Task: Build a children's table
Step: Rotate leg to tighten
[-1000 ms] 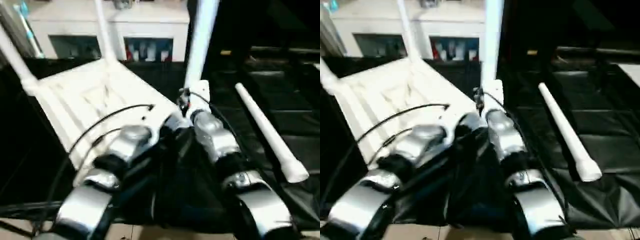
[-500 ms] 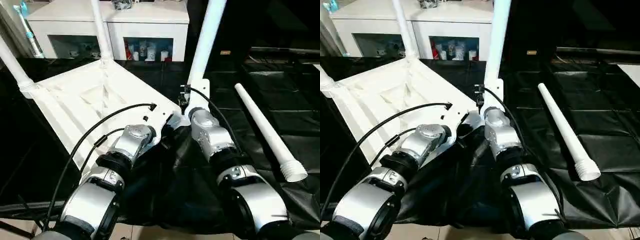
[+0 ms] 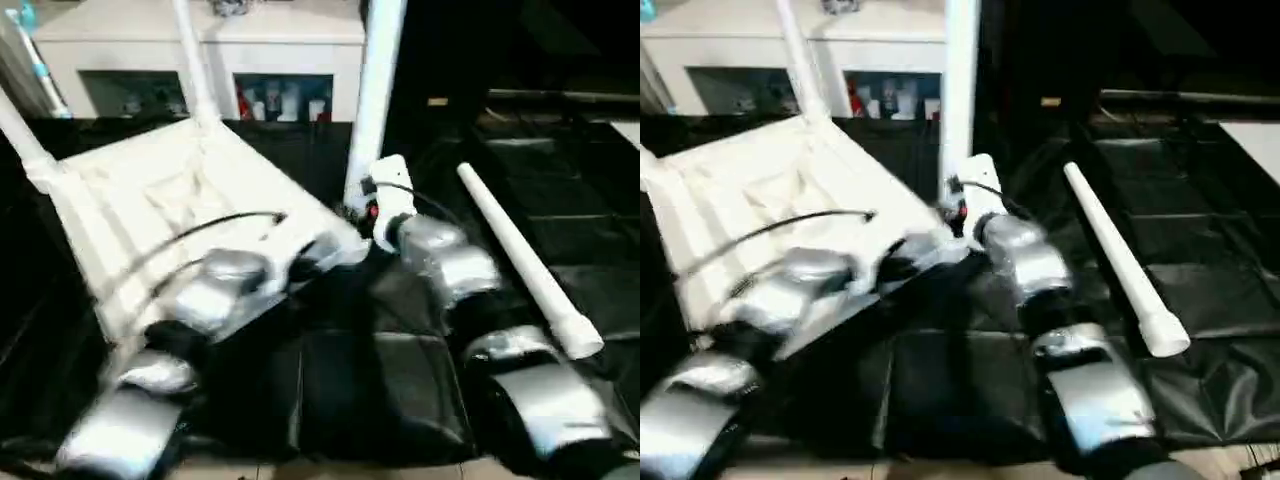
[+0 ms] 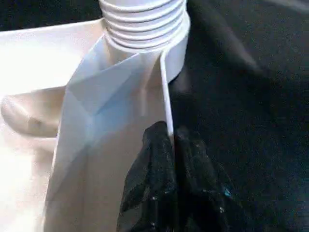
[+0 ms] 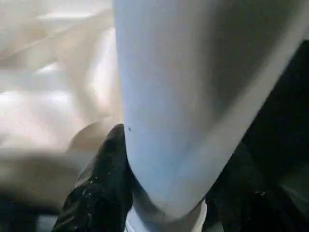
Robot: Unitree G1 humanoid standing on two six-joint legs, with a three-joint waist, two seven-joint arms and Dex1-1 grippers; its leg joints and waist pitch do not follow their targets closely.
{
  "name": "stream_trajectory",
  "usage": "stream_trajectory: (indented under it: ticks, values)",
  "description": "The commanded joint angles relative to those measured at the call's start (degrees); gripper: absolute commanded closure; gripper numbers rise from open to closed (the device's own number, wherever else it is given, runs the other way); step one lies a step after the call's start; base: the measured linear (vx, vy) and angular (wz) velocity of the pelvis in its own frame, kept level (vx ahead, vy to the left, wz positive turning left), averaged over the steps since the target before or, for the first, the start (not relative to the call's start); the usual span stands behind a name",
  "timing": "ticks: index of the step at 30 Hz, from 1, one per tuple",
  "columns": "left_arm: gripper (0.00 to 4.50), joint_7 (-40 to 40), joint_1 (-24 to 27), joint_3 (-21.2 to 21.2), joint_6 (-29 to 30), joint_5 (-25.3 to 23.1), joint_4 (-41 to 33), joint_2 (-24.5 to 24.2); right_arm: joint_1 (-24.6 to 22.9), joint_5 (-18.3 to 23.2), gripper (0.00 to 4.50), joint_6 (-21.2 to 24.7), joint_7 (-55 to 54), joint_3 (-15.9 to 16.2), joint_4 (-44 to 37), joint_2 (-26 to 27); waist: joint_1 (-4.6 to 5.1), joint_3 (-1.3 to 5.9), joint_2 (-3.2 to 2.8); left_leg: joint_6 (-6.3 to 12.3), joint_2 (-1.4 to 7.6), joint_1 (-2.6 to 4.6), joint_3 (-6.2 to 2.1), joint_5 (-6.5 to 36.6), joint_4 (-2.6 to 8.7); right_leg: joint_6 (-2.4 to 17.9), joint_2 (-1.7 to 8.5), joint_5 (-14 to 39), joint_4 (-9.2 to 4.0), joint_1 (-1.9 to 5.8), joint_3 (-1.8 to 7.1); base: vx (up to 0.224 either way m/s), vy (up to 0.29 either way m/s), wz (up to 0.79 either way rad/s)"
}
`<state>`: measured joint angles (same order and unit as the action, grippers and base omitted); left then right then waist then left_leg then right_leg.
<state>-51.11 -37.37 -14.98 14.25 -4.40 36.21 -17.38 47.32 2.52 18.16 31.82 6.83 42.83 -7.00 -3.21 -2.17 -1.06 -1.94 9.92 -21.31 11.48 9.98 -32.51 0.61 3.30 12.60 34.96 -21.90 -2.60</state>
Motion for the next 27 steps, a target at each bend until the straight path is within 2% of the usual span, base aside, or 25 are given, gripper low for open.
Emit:
stream_trajectory:
  ticks: [1, 4, 7, 8, 11, 14, 15, 16, 18, 23, 24, 25, 26, 27]
  values:
    - [4.5, -12.1, 1.5, -4.4, -2.2, 1.9, -6.9, -1.8, -3.3, -3.1, 2.66, 4.5, 4.1, 3.7, 2.6, -3.3, -0.55, 2.71, -0.26, 1.48, 4.2, 1.02, -1.84, 12.1, 3.59, 14.0, 5.39, 3.3, -3.9, 2.03, 2.75, 0.0, 0.0, 0.0]
    - [4.5, -17.2, 3.8, -4.3, -1.9, 3.9, -11.9, -5.5, -5.0, -3.5, 2.66, 4.4, 11.4, 6.6, -1.4, -6.8, -0.88, 2.52, -0.43, -0.18, 4.27, 1.18, -1.9, 14.3, 3.92, 13.5, 5.28, 5.9, -4.0, 1.82, 2.84, 0.0, 0.0, 0.0]
    - [4.5, -21.5, 5.6, -4.2, -2.4, 5.4, -15.5, -9.0, -6.7, -4.1, 2.66, 3.0, 17.8, 9.3, -4.7, -10.2, -1.29, 2.59, -0.51, -0.6, 4.28, 1.4, -1.78, 14.3, 3.89, 13.3, 5.13, 5.3, -3.86, 1.6, 2.88, 0.0, 0.0, 0.0]
    - [4.5, -21.9, 5.9, -4.2, -2.2, 5.6, -16.0, -9.6, -7.0, -4.2, 2.66, 2.8, 19.0, 9.7, -5.3, -10.8, -1.61, 2.58, -0.36, -0.8, 4.25, 1.5, -1.79, 14.3, 3.85, 13.3, 5.22, 5.1, -3.89, 1.58, 2.92, 0.0, 0.0, 0.0]
    - [4.5, -23.9, 6.8, -3.9, -0.7, 7.0, -18.0, -11.8, -7.8, -3.4, 2.66, 4.1, 23.2, 10.9, -7.4, -12.7, -2.08, 2.62, -0.14, -0.93, 4.09, 1.43, -1.72, 13.3, 3.78, 13.5, 5.22, 4.1, -3.72, 1.64, 2.97, 0.0, 0.0, 0.0]
    - [4.5, -26.0, 7.4, -4.0, 0.1, 8.0, -19.1, -13.0, -8.5, -3.6, 2.66, 3.6, 26.5, 12.2, -7.9, -14.1, -2.26, 2.62, 0.42, -0.43, 4.08, 1.3, -1.64, 12.4, 3.65, 13.4, 5.29, 4.2, -3.72, 1.75, 2.99, 0.0, 0.0, 0.0]
    - [4.5, -26.5, 7.5, -4.2, 0.2, 8.2, -19.4, -13.2, -8.8, -3.8, 2.66, 3.2, 27.4, 12.9, -8.0, -14.7, -2.38, 2.56, 0.24, -0.36, 4.05, 1.3, -1.68, 12.1, 3.64, 13.4, 5.32, 4.5, -3.71, 1.66, 3.01, 0.0, 0.0, 0.0]
    - [4.5, -26.7, 7.6, -4.2, 0.1, 8.4, -19.5, -13.3, -8.9, -4.0, 2.66, 3.1, 27.7, 13.3, -7.8, -14.9, -2.45, 2.54, 0.49, -0.44, 4.08, 1.37, -1.69, 12.3, 3.67, 13.2, 5.36, 5.3, -3.74, 1.63, 2.99, 0.0, 0.0, 0.0]
    - [4.5, -26.8, 7.6, -4.2, 0.5, 8.9, -19.5, -13.1, -9.0, -4.5, 2.66, 2.6, 27.6, 14.0, -7.3, -15.2, -2.54, 2.55, 0.2, -0.68, 4.01, 1.38, -1.7, 12.2, 3.62, 13.2, 5.36, 5.7, -3.74, 1.62, 3.03, 0.0, 0.0, 0.0]
    - [4.5, -24.2, 6.9, -4.3, 0.5, 8.3, -18.2, -11.9, -8.7, -4.4, 2.66, 2.4, 24.2, 12.9, -6.0, -14.0, -2.57, 2.63, 0.48, -0.45, 3.92, 1.3, -1.71, 11.1, 3.49, 13.3, 5.34, 4.3, -3.6, 1.78, 3.0, 0.0, 0.0, 0.0]
    - [4.5, -22.6, 6.5, -4.5, 1.2, 7.7, -17.4, -10.8, -8.6, -3.8, 2.66, 3.1, 19.8, 10.8, -5.2, -12.3, -2.52, 2.59, 0.67, -0.37, 3.89, 1.26, -1.66, 11.0, 3.48, 13.2, 5.36, 4.4, -3.67, 1.79, 3.04, 0.0, 0.0, 0.0]
    - [4.5, -22.6, 6.5, -4.5, 1.2, 7.7, -17.4, -10.8, -8.6, -3.8, 2.66, 3.1, 19.8, 10.8, -5.2, -12.3, -2.48, 2.52, 0.61, -0.44, 3.87, 1.24, -1.73, 11.1, 3.52, 13.2, 5.37, 5.0, -3.67, 1.74, 3.05, 0.0, 0.0, 0.0]
    - [4.5, -20.3, 5.9, -4.5, 1.8, 6.6, -16.3, -9.6, -8.5, -3.2, 2.66, 4.7, 15.3, 8.8, -4.6, -10.3, -2.47, 2.5, 0.54, -0.67, 3.87, 1.31, -1.76, 11.8, 3.57, 13.0, 5.45, 6.6, -3.84, 1.76, 3.06, 0.0, 0.0, 0.0]
    - [4.5, -19.2, 5.6, -4.7, 1.9, 6.2, -15.8, -9.1, -8.5, -3.2, 2.66, 5.2, 13.5, 8.2, -4.5, -9.6, -2.29, 2.22, 0.49, -1.31, 3.83, 1.35, -1.87, 13.4, 3.81, 12.7, 5.4, 9.4, -4.14, 1.54, 3.1, 0.0, 0.0, 0.0]
